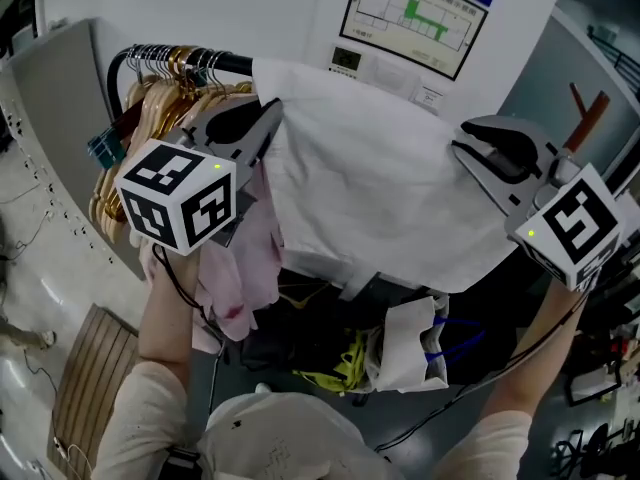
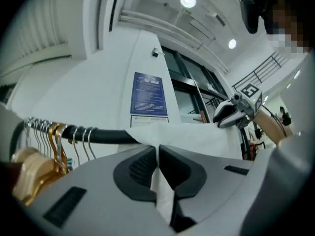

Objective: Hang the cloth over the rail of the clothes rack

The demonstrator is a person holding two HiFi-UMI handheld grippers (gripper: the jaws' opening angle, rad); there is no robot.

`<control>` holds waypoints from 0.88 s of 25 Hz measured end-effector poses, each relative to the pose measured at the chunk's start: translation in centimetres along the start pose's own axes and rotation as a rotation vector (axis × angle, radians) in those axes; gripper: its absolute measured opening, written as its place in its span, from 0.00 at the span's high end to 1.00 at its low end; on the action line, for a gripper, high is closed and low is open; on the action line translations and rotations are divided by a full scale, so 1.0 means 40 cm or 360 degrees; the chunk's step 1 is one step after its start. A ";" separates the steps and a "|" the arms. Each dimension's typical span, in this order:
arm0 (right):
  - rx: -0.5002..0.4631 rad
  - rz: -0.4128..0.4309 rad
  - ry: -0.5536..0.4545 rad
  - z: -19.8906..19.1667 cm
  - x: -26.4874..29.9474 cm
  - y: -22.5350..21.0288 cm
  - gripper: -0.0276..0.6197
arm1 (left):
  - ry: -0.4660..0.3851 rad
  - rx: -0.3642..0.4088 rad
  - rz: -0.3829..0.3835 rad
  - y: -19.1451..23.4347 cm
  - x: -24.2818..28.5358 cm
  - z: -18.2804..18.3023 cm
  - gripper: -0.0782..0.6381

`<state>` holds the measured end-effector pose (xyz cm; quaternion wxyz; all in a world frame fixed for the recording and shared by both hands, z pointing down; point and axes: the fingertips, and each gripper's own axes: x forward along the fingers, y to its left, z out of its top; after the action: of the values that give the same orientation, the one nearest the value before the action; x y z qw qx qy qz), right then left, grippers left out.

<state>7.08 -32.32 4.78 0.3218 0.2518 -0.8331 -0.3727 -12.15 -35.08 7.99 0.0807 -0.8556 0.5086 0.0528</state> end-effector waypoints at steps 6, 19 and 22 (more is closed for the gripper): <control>0.0244 -0.0354 -0.0063 0.011 -0.053 -0.083 0.84 | 0.0002 0.0112 0.0009 0.008 -0.014 0.097 0.86; 0.1038 -0.1270 -0.0174 -0.267 -0.325 0.057 0.84 | 0.0305 0.0469 0.0077 0.037 0.052 0.121 0.86; 0.1151 -0.1313 -0.0167 -0.335 -0.321 0.048 0.82 | 0.0326 0.0536 0.0134 0.038 0.069 0.127 0.86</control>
<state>24.96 -28.87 8.70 0.0001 0.6330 -0.7552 -0.1700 -12.21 -37.20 2.38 0.1683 -0.8088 0.5512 -0.1169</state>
